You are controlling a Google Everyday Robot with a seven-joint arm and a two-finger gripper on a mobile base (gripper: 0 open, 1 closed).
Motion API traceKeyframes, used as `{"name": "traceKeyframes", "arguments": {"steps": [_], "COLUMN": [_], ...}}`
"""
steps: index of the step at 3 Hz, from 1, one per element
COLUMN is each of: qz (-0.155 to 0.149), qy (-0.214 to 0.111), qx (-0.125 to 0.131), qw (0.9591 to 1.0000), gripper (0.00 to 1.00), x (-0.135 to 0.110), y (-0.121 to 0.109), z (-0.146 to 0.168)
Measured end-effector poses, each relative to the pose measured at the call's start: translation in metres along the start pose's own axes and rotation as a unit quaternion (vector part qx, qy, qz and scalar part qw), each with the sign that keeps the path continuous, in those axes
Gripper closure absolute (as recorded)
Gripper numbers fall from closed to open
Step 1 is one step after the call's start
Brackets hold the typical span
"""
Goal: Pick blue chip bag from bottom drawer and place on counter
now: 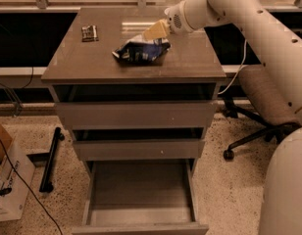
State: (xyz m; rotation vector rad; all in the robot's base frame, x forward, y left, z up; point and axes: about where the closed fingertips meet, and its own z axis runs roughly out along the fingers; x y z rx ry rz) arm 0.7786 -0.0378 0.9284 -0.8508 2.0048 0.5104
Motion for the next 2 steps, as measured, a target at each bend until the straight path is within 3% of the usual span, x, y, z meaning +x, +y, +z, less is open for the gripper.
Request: {"name": "traceKeyframes", "arguments": {"steps": [1,2], "qz": [0.000,0.000], "qy": [0.001,0.001], "qx": [-0.002,-0.002], "qw": [1.0000,1.0000], "gripper": [0.00,0.00], "x": [0.0008,0.0008], "y": [0.0011,0.0011], "z": [0.0022,0.0022]}}
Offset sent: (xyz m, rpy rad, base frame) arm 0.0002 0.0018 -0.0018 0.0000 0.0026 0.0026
